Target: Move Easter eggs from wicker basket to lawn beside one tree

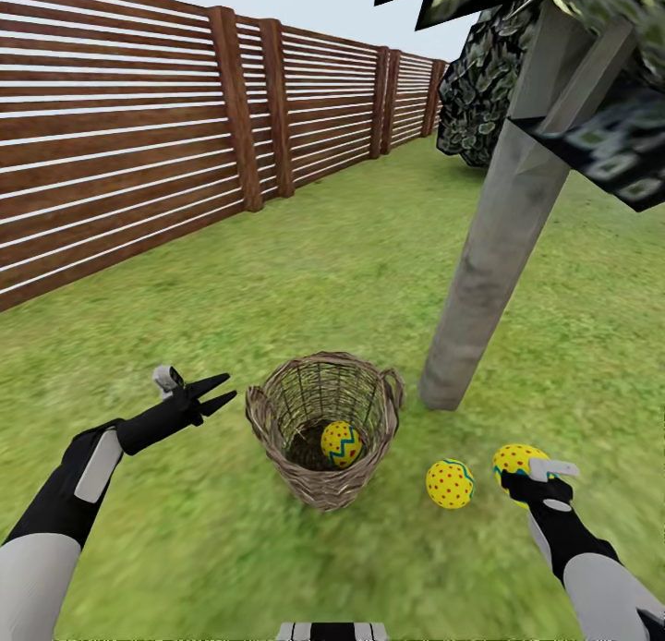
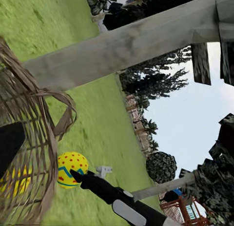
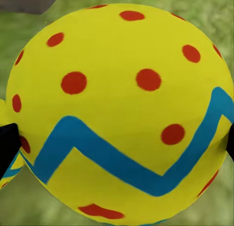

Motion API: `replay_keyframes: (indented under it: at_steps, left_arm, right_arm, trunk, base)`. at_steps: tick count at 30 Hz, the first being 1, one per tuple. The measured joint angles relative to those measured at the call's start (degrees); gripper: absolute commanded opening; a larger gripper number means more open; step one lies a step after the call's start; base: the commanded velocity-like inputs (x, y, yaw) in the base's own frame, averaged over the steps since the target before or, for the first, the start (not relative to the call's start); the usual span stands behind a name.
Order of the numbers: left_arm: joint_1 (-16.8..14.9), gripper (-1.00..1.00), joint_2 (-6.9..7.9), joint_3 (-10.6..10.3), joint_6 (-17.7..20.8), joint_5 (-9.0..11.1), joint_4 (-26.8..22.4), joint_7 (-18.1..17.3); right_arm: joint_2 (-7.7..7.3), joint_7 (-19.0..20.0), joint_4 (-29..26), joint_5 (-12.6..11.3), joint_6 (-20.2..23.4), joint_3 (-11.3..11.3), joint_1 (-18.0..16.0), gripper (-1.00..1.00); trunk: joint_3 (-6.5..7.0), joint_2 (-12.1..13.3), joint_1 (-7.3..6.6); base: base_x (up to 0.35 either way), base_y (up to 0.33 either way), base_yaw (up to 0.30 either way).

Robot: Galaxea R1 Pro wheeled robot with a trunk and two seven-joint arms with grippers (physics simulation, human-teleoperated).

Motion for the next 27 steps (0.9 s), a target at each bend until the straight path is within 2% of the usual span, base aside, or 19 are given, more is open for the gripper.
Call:
replay_keyframes:
  at_steps: [2, 4, 6, 10, 12, 15, 19, 24, 27]
  left_arm:
    - [0.0, 1.0, 1.27, 0.17, 0.01, 0.05, 0.08, -0.03]
    - [0.0, 1.0, 1.83, 0.16, 0.01, -0.07, 0.25, 0.02]
    - [0.0, 1.0, 1.88, 0.13, 0.01, -0.13, 0.33, 0.11]
    - [0.0, 1.0, 2.01, 0.19, 0.01, 0.02, 0.24, -0.04]
    - [0.0, 1.0, 2.05, 0.21, 0.01, -0.01, 0.21, -0.05]
    - [0.0, 1.0, 2.06, 0.21, 0.01, -0.02, 0.2, -0.04]
    - [0.0, 1.0, 2.07, 0.22, 0.01, -0.02, 0.2, -0.05]
    - [0.08, 1.0, 2.14, 0.28, 0.02, 0.01, 0.32, -0.08]
    - [0.08, 1.0, 3.29, 1.11, 0.01, 0.18, 0.39, -0.14]
  right_arm:
    - [-0.01, 0.0, -0.04, 0.53, 0.0, 0.0, -0.07, -1.0]
    - [0.02, 0.0, -0.01, 1.34, 0.0, 0.01, -0.06, -1.0]
    - [-0.02, 0.0, -0.03, 2.68, -0.06, 0.01, -0.05, -1.0]
    - [-0.03, 0.01, 0.17, 3.3, -0.05, 0.02, -0.52, -1.0]
    - [-0.05, -0.01, 2.82, 4.19, 0.1, 0.04, -2.53, -1.0]
    - [-0.35, -1.12, 8.99, 7.19, 0.17, -0.07, -8.23, -1.0]
    - [-0.58, -2.03, 10.07, 7.48, 0.02, -0.11, -9.07, -1.0]
    - [-1.43, -3.94, 9.65, 7.1, -0.24, -0.12, -9.1, -1.0]
    - [-1.44, -4.06, 9.63, 7.14, -1.48, -0.12, -9.11, -1.0]
  trunk:
    - [-0.44, -0.03, 0.05]
    - [-0.89, -0.05, 0.1]
    - [-1.33, -0.08, 0.16]
    - [-2.22, -0.13, 0.26]
    - [-2.66, -0.16, 0.31]
    - [-3.32, -0.2, 0.39]
    - [-4.21, -0.25, 0.49]
    - [-4.22, -0.26, 0.49]
    - [-4.22, -0.26, 0.49]
  base:
    - [0.0, 0.0, 0.0]
    - [0.0, 0.0, 0.0]
    - [0.0, 0.0, 0.0]
    - [0.0, 0.0, 0.0]
    - [0.0, 0.0, 0.0]
    - [0.0, 0.0, 0.0]
    - [0.0, 0.0, 0.0]
    - [0.0, -0.066, 0.0]
    - [0.0, -0.314, 0.0]
